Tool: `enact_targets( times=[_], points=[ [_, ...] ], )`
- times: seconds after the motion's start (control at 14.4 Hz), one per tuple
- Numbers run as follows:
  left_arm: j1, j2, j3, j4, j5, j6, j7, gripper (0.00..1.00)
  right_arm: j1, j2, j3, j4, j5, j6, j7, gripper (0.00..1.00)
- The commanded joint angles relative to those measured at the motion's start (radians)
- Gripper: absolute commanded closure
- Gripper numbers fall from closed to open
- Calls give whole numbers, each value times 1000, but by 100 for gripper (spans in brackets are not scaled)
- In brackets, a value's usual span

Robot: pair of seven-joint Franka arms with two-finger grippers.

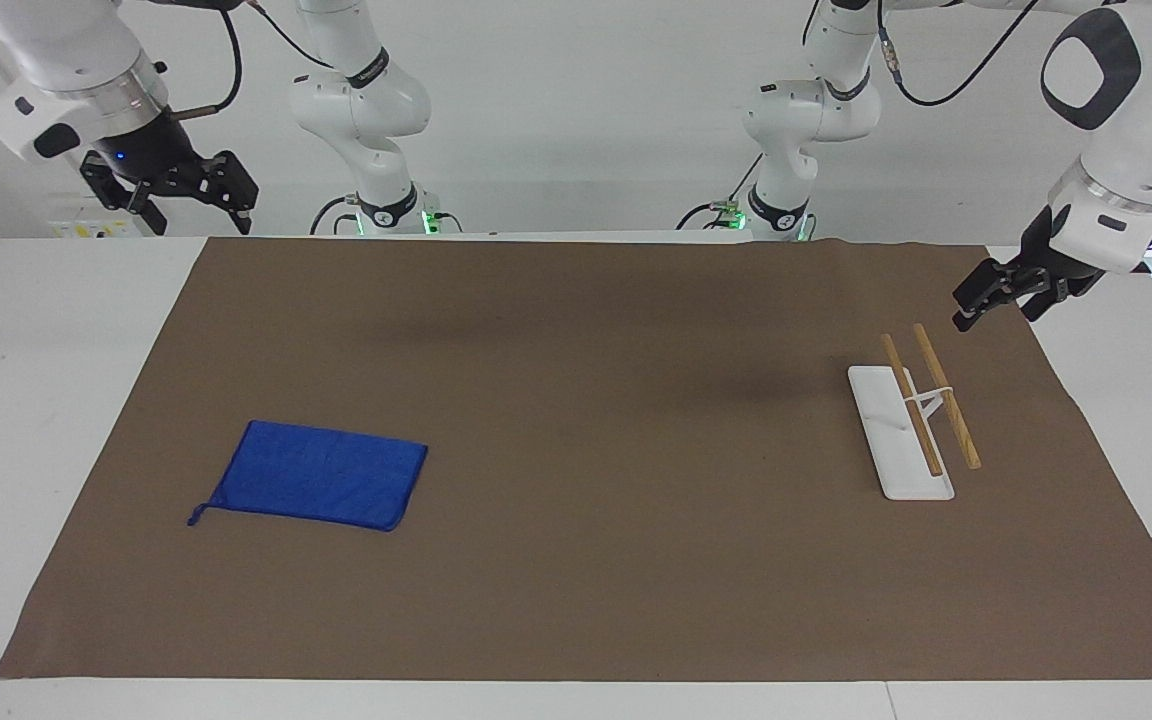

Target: Right arm passes towel to left arm to hang

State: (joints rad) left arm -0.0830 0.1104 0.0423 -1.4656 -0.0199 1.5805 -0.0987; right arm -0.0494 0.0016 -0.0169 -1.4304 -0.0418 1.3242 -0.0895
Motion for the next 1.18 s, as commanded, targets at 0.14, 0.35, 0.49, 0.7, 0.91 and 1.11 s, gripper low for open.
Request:
enact_targets(
  times=[0.14, 0.35, 0.49, 0.7, 0.91, 1.11],
  points=[
    [8, -23, -2, -29, -9, 0, 17, 0, -7, -17, 2, -22, 22, 7, 13, 0],
    [9, -23, -2, -29, -9, 0, 17, 0, 0, -22, 5, -31, 22, 1, 5, 0],
    [9, -23, -2, -28, -9, 0, 19, 0, 2, -26, 5, -36, 22, -22, 4, 0],
    [9, -23, -2, -29, -9, 0, 17, 0, 5, -32, 9, -89, 23, 56, -7, 0],
    [8, -24, -2, -29, -9, -8, 19, 0, 8, -3, 15, -218, 23, 255, -3, 0],
    [8, -24, -2, -27, -8, -7, 20, 0, 54, 34, 29, -394, 25, 513, 62, 0]
  ],
)
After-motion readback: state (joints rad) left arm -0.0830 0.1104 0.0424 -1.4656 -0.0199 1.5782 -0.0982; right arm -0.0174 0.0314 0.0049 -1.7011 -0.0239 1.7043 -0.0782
